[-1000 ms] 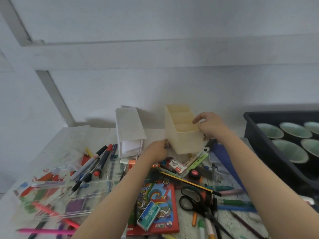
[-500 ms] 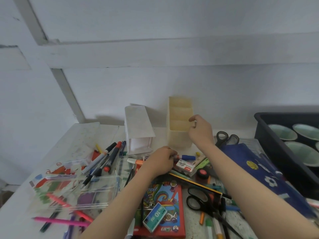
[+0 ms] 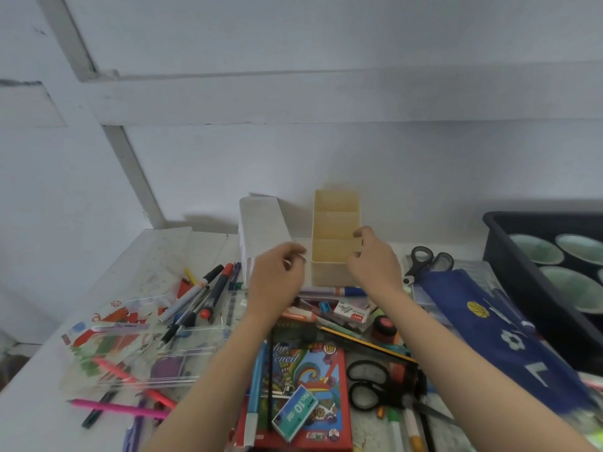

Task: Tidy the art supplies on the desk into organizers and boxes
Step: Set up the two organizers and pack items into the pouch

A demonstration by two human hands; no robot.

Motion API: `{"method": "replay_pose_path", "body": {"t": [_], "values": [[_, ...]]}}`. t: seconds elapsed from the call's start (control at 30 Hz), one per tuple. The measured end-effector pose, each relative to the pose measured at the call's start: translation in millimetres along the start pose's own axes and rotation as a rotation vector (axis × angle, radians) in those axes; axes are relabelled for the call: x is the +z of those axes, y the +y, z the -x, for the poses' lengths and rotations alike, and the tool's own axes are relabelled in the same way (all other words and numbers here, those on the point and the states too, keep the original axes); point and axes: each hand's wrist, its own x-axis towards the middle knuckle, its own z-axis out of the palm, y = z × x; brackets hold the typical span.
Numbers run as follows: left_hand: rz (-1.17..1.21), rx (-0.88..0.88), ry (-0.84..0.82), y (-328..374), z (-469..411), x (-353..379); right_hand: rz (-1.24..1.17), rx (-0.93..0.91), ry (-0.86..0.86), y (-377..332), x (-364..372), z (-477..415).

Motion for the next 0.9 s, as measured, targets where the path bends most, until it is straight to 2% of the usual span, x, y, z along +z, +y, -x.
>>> {"method": "replay_pose_path", "body": {"t": [0.1,0.17,0.27,0.3,0.37,0.43,0.47,0.67,0.8,0.9], "values": [[0.024,-0.111,0.292,-5,-22,-26,0.016,-0.047,0.142,-8,-5,2],[0.104,-0.303,0.322,-13,-37,-40,-0.056,-0.160,0.190,-18,-6,1],[0.104,-0.461,0.316,-21,-50,-51,-0.172,-0.342,0.085,-41,1,0],[0.032,-0.481,0.273,-24,-53,-53,-0.208,-0.365,0.038,-49,4,0],[-0.091,-0.567,0.062,-25,-58,-54,-0.263,-0.355,-0.036,-62,14,-1],[-0.013,-0.684,-0.131,-26,-59,-54,-0.324,-0.285,-0.108,-72,24,-1],[0.061,-0.722,-0.154,-25,-57,-54,-0.351,-0.238,-0.146,-76,28,-2],[0.176,-0.634,-0.003,-25,-52,-60,-0.303,-0.058,-0.361,-85,46,-5],[0.100,-0.399,-0.103,-7,-45,-56,-0.314,0.058,-0.360,-87,46,-11],[-0.109,-0.203,-0.061,5,-38,-49,-0.452,0.159,-0.326,-88,42,-16]]}}
